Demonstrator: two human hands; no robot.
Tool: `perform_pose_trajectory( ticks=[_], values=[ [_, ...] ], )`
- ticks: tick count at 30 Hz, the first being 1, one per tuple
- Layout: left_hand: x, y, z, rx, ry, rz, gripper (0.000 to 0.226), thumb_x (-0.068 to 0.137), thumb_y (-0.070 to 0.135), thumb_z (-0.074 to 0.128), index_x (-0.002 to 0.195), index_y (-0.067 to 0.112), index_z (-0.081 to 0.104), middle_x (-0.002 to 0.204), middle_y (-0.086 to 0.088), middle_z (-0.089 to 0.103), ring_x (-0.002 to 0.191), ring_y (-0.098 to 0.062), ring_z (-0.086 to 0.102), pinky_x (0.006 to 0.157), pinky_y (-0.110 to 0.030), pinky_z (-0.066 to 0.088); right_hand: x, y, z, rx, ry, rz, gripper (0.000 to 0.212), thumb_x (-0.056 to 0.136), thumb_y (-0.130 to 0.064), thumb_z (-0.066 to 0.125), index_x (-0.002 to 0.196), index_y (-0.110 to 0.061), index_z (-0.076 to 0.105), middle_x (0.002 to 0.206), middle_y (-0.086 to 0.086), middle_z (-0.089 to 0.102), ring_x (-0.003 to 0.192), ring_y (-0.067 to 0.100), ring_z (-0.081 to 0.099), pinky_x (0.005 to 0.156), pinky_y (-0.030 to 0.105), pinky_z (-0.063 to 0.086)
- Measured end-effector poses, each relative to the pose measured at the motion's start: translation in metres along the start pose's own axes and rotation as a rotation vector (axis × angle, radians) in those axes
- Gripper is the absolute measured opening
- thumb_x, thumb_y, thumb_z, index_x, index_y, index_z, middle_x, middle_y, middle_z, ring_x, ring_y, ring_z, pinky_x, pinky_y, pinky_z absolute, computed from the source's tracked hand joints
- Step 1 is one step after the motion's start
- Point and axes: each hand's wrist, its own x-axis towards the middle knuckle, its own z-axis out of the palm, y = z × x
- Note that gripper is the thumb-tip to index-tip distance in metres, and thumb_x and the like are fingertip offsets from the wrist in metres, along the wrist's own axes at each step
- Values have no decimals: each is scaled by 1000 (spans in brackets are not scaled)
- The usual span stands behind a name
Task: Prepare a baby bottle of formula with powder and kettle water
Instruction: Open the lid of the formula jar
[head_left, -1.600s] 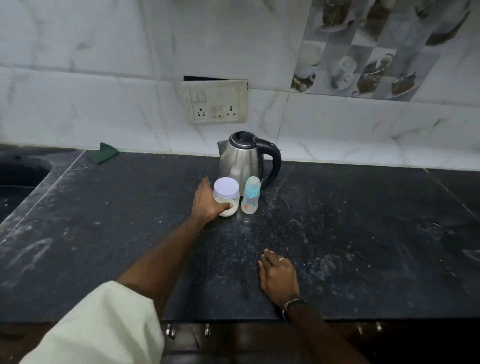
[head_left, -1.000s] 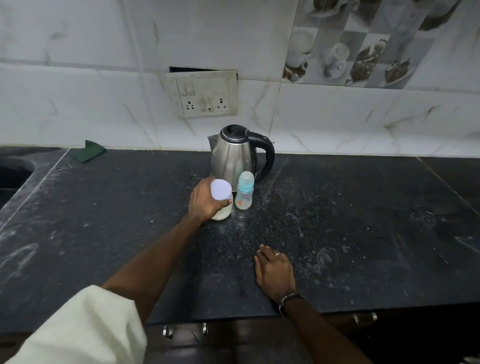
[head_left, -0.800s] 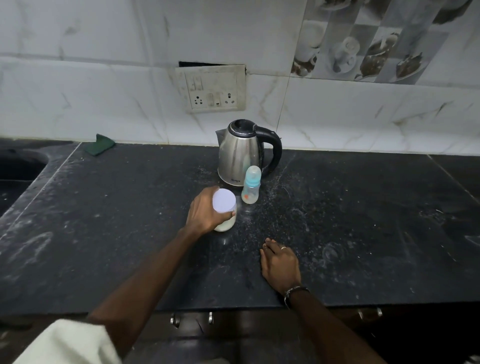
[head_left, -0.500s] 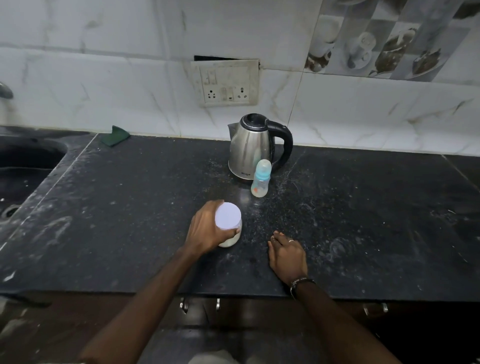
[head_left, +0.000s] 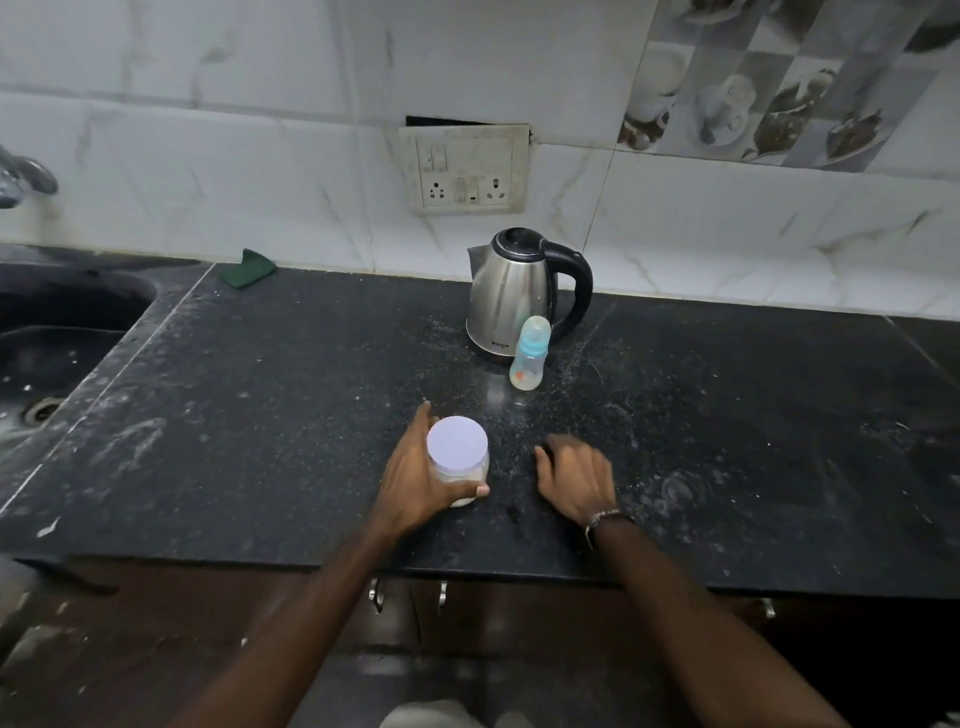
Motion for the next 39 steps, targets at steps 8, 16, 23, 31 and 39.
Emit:
perform_pose_trajectory(
  ticks=[8,16,23,31,39],
  values=[
    [-13,-32,21,-184,86,-2,124,40,46,98,146,28,37,140,9,54,127,-10,52,106,-34,45,32,-100,-77,-13,-138,-179,55,87,-70,44,80,-17,56,88,13,65,86,34,63,69,36,42],
    [-8,-40,24,-175,149,5,85,44,51,93,117,20,60,107,8,70,96,-5,67,80,-27,55,37,-141,-67,-225,-256,-322,53,83,-59,58,104,-11,68,109,13,69,104,32,64,77,35,48],
    [-7,-41,27,-176,183,37,79,50,36,97,119,24,60,105,11,71,94,0,67,77,-21,54,45,-136,-66,-125,-345,-380,52,78,-56,66,96,-7,63,106,19,66,97,37,62,68,34,39],
    [-4,-46,26,-158,143,47,92,47,47,92,128,20,59,116,7,70,103,-4,66,87,-32,56,46,-128,-80,-215,-484,-537,54,73,-47,75,105,-7,59,114,19,53,95,37,59,65,32,36],
    [-2,-51,28,-131,97,65,83,50,43,93,124,22,60,113,12,68,102,0,64,86,-33,56,49,-139,-90,-248,-569,-523,62,76,-56,73,123,-17,59,122,16,47,105,35,59,69,34,43]
  ],
)
